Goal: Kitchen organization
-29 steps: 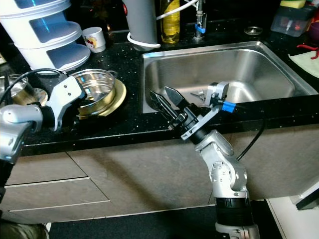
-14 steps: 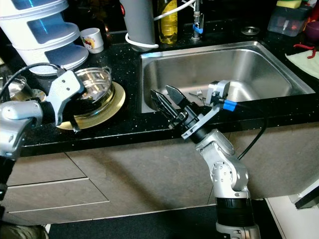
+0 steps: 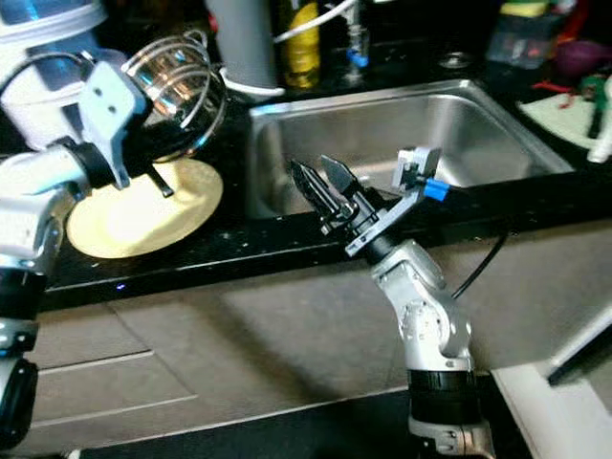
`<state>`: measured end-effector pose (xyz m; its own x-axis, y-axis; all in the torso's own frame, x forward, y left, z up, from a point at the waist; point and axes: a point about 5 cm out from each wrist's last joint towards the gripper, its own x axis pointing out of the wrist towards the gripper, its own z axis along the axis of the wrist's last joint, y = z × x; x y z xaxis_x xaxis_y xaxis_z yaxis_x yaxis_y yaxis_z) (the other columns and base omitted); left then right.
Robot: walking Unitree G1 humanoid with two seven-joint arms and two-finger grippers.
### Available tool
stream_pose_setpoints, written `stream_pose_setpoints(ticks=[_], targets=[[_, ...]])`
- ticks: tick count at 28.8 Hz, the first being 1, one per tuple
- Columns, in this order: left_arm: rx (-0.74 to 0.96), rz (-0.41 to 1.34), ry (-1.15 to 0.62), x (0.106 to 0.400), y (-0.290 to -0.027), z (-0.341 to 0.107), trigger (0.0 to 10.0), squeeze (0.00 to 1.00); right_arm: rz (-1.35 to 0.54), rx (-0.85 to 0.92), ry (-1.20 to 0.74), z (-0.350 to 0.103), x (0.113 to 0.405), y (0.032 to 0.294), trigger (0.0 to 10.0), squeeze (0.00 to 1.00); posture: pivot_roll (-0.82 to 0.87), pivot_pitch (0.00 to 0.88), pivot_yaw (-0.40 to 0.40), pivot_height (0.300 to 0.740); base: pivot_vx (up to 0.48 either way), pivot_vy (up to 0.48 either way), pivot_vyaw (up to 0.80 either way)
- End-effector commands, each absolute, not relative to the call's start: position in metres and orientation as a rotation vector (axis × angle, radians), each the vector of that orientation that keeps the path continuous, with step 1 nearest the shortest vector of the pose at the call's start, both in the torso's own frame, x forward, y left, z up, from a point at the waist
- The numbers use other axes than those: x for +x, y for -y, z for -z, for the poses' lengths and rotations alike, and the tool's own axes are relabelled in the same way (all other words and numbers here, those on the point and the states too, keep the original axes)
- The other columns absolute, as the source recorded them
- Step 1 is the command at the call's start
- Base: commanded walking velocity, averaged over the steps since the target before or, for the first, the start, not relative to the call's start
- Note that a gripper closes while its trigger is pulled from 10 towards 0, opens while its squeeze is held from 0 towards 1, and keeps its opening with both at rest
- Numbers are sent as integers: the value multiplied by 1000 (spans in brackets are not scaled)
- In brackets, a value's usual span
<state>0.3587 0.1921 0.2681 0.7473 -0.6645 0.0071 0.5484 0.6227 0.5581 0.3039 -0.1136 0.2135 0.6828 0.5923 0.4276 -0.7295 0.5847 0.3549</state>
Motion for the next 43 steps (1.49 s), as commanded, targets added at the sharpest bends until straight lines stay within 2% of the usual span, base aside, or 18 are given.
stream_pose_setpoints(ticks=[1,10,11,12,16,27,28,30,31,32,33,36,43], targets=[[598,741,228,362,-185,-270,0,0,-778,551,273,-214,305,114,10000,0,25,0,32,740,0,0,-788],[636,724,187,372,-186,-262,0,0,-774,537,278,-214,303,114,10000,0,29,0,40,740,0,0,-790],[640,714,185,374,-186,-262,3765,0,-775,535,278,-214,303,113,10000,0,23,0,42,740,0,0,-800],[644,698,177,377,-188,-260,10000,0,-784,526,277,-214,301,111,10000,0,19,0,44,740,0,0,0],[651,689,163,379,-188,-256,10000,0,-808,513,274,-215,298,108,10000,0,18,0,45,740,0,0,0],[715,602,-15,386,-203,-213,10000,0,-951,477,248,-214,281,86,10000,0,14,0,50,740,0,0,0],[711,600,-22,386,-203,-211,10000,110,-959,478,248,-214,281,84,10000,0,14,0,49,740,0,0,0],[711,600,-22,386,-203,-211,10000,110,-959,478,248,-214,281,84,10000,0,14,0,49,740,0,0,0],[703,595,-22,387,-204,-209,10000,459,-966,480,248,-215,280,83,10000,0,13,0,50,740,0,0,0],[703,595,-22,387,-204,-209,10000,459,-966,480,248,-215,280,83,10000,0,13,0,50,740,0,0,0],[694,589,-19,387,-204,-208,10000,1000,-973,482,249,-215,279,81,10000,0,13,0,51,740,0,0,0],[686,583,-16,388,-204,-207,10000,1000,-979,484,250,-216,278,79,10000,0,14,0,51,740,0,0,0],[631,497,123,389,-204,-227,10000,1000,-982,494,259,-217,277,77,10000,0,19,0,50,740,0,0,0]])
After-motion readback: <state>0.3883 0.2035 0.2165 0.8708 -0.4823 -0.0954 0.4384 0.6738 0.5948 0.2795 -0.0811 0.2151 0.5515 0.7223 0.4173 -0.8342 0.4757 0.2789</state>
